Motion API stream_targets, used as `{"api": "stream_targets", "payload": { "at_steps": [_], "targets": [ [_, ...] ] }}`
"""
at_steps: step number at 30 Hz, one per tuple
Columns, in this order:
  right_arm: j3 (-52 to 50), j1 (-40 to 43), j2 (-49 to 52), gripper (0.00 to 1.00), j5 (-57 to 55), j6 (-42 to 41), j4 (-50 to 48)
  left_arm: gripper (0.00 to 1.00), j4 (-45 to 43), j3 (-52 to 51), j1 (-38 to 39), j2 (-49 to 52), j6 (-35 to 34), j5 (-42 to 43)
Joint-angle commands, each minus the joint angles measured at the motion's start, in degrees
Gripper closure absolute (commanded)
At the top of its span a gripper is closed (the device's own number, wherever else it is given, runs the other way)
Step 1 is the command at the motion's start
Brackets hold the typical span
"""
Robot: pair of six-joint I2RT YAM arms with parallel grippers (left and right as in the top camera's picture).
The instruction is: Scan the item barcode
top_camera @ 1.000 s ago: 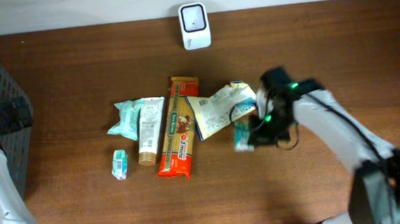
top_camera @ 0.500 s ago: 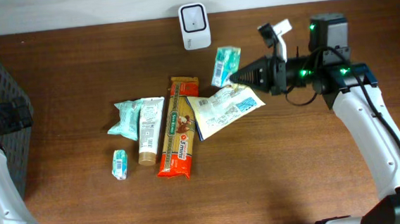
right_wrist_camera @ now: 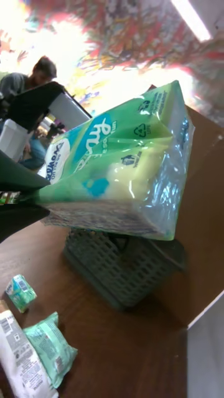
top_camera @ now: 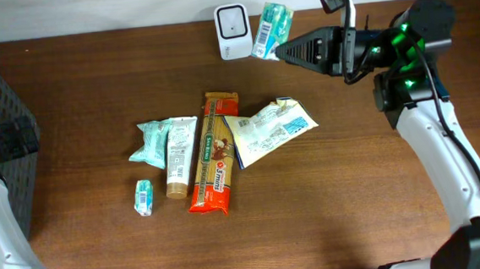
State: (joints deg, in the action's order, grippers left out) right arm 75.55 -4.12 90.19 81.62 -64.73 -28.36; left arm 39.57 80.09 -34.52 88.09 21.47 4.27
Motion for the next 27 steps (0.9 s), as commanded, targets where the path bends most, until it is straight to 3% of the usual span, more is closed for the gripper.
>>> {"api": "stream_targets", "payload": {
  "at_steps": [1, 6, 9, 13, 17, 21, 27],
  "targets": [
    [0.55, -2.67, 5.53, 0.96, -2.91, -0.42, 0.59, 0.01, -0.07, 0.31, -0.15, 0.31, -0.15, 0.63],
    [0.55, -4.2, 10.82, 0.96, -10.01, -0.26, 3.96, 0.01, -0.07, 0.31, -0.15, 0.31, -0.13, 0.63],
    [0.9, -4.24, 10.82, 0.96, -17.09, 4.55, 9.44, 0.01, -0.07, 0.31, -0.15, 0.31, -0.15, 0.63],
    [11.02, -7.17, 10.82, 0.96, -28.92, 27.61, 43.23, 0.01, -0.07, 0.31, -0.15, 0.31, -0.15, 0.63],
    [28.7, -14.08, 10.99, 0.96, -58.42, 44.46, 69.68, 0.01, -0.07, 0.31, -0.15, 0.31, -0.13, 0.63],
    [40.79, -20.37, 14.91, 0.96, -82.42, 52.54, 74.18, 0.01, -0.07, 0.31, -0.15, 0.31, -0.15, 0.61],
    [64.48, -25.14, 34.23, 0.96, -105.77, 66.88, 73.68, 0.01, -0.07, 0.31, -0.15, 0.31, -0.13, 0.63]
  ]
}}
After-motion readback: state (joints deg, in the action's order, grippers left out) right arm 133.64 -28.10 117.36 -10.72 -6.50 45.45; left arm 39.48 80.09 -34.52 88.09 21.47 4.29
